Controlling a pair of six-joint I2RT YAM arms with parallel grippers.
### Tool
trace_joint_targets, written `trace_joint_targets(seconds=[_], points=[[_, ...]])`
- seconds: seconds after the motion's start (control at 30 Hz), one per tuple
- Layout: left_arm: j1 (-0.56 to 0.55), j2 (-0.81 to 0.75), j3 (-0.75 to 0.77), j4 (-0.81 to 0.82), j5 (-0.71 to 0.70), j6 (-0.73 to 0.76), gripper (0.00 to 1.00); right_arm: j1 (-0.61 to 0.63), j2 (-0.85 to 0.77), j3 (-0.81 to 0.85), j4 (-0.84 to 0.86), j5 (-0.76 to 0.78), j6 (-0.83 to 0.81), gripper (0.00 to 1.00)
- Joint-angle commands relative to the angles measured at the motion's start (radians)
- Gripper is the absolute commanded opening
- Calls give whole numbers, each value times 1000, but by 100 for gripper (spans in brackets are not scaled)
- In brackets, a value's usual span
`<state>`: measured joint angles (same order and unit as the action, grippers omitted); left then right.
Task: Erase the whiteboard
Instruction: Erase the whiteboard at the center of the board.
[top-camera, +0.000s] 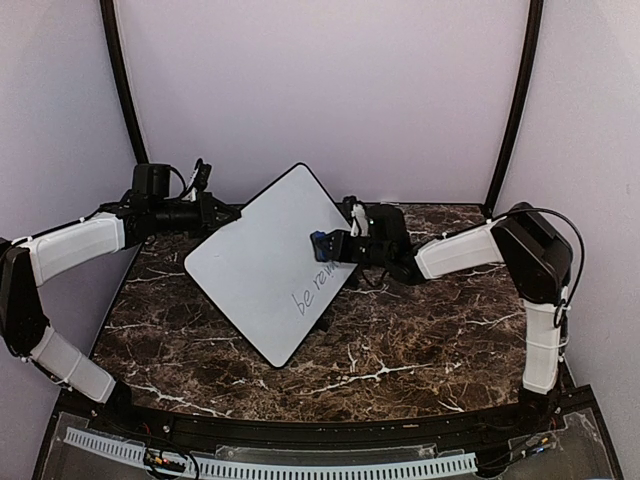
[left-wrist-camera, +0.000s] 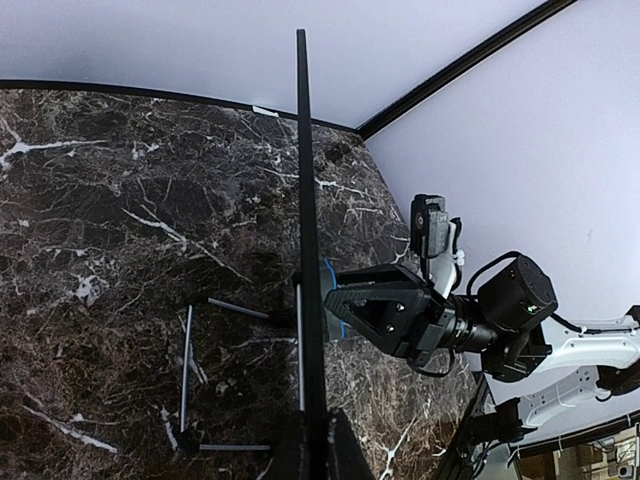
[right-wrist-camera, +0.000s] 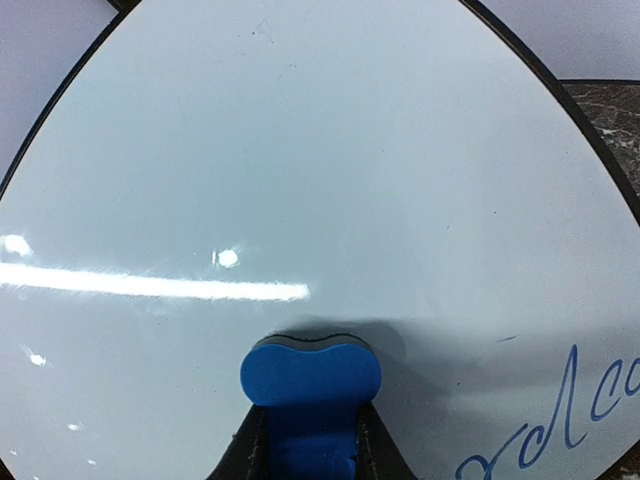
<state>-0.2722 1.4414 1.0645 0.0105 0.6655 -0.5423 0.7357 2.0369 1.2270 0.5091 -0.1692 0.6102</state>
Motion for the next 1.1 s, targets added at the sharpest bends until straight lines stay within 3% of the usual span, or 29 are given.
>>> trace_joint_targets(seconds=[0.0,0.17,0.33,0.5,0.87,1.07], points=[[-44,-33,-7,43,194,59,0,-63,73,-57,-100,-35,80,22],[-44,-35,-7,43,194,59,0,-99,92,16,-168,110,25,23],[-44,-35,-7,42,193,61,0,-102,141,87,-187,154,-20,23],[-44,-30,-6,42,195,61,0,-76,144,59,-98,106,-73,23],[-44,-21,-8,43,197,59,0,102,83,-159,240,-3,-250,23],[-44,-22,-8,43,196,60,0,190,100,-175,298,-42,-331,23]])
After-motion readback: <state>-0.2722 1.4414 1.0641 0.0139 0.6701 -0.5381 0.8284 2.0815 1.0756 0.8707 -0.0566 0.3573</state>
